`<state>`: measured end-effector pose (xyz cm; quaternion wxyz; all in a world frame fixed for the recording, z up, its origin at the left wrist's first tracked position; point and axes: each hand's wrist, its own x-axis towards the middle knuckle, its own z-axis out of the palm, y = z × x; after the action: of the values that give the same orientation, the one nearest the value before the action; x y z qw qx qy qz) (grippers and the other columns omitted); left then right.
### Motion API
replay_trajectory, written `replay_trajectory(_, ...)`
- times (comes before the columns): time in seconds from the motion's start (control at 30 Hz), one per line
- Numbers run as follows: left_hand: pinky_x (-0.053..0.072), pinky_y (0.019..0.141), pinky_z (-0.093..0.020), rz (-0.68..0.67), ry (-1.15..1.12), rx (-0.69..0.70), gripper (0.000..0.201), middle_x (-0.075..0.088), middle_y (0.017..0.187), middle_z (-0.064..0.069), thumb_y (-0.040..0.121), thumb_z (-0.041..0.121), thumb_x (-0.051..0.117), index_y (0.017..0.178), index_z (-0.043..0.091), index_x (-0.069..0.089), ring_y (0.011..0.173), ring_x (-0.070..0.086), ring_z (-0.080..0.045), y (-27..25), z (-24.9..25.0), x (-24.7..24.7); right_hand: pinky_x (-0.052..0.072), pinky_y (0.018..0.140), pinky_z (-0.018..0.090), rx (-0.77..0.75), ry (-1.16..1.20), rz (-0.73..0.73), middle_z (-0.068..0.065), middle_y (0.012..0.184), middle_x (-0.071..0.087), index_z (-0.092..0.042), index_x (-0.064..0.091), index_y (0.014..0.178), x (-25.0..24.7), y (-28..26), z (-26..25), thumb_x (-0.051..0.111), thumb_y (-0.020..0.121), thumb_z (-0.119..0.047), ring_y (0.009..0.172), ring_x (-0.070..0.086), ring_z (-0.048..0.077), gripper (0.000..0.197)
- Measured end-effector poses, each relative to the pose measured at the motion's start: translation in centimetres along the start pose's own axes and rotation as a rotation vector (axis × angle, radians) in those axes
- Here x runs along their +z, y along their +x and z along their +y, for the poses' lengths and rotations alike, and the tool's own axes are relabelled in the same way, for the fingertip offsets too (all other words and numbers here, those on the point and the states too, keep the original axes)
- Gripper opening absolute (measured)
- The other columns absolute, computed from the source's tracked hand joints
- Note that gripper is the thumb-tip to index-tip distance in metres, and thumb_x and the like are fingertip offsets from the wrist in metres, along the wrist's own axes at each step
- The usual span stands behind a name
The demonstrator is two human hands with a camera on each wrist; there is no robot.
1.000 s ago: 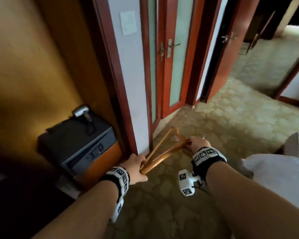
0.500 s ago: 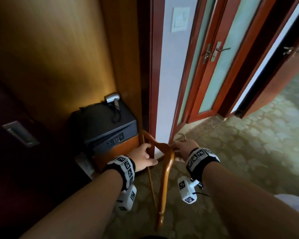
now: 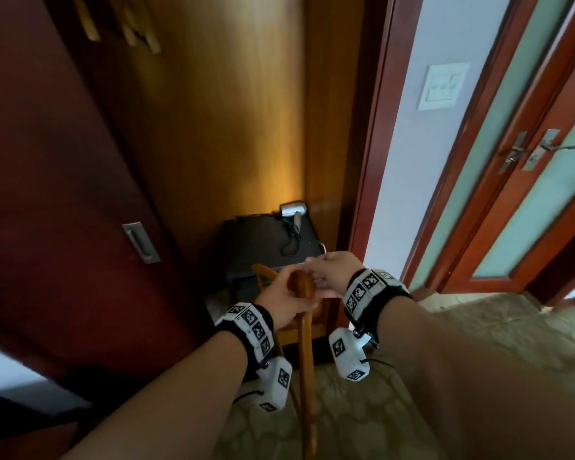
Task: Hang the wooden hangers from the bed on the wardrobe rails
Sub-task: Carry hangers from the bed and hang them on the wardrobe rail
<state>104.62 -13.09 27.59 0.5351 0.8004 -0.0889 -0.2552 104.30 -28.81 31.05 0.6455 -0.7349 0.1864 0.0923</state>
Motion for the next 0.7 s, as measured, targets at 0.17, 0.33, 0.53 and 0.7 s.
replay_trajectory(0.17, 0.058, 0.087, -0.057, 0.061, -0.067, 0.048, 0.065, 0.072, 0.107, -0.01, 0.068, 0.027, 0.084, 0.116, 0.053, 0.05, 0.095, 0.073, -0.032, 0.9, 4.0, -4.8, 0.058, 0.086, 0.046, -0.071, 0.025, -0.174, 0.017, 0.096, 0.075, -0.005, 0.067, 0.103, 0.7, 1.5, -6.0, 0.074, 0.085, -0.018, 0.09, 0.074, 0.029, 0.023)
replay_trajectory(0.33, 0.058, 0.086, -0.06, 0.069, -0.18, 0.139, 0.062, 0.071, 0.1, -0.013, 0.086, 0.006, 0.074, 0.134, 0.032, 0.045, 0.088, 0.074, -0.036, 2.4, 10.1, -10.6, 0.06, 0.081, 0.041, -0.212, -0.071, -0.163, 0.006, 0.097, 0.075, -0.018, 0.072, 0.1, 1.6, 3.3, -13.7, 0.072, 0.085, -0.029, 0.089, 0.074, 0.026, 0.018)
replay_trajectory(0.53, 0.061, 0.081, -0.047, 0.057, -0.213, 0.232, 0.071, 0.069, 0.102, -0.017, 0.09, 0.01, 0.07, 0.148, 0.033, 0.035, 0.096, 0.073, -0.038, 4.4, 18.0, -18.9, 0.06, 0.076, 0.036, -0.407, -0.1, -0.043, 0.003, 0.11, 0.067, -0.021, 0.068, 0.115, 3.4, 4.9, -24.6, 0.065, 0.091, -0.041, 0.095, 0.069, 0.022, 0.031)
replay_trajectory(0.7, 0.058, 0.069, -0.038, 0.05, -0.205, 0.336, 0.076, 0.066, 0.101, -0.018, 0.096, 0.015, 0.066, 0.156, 0.033, 0.025, 0.087, 0.071, -0.034, 5.8, 23.3, -24.7, 0.058, 0.075, 0.036, -0.552, -0.052, 0.029, 0.004, 0.106, 0.067, -0.018, 0.069, 0.113, 4.9, 6.2, -32.6, 0.061, 0.093, -0.04, 0.086, 0.064, 0.019, 0.03)
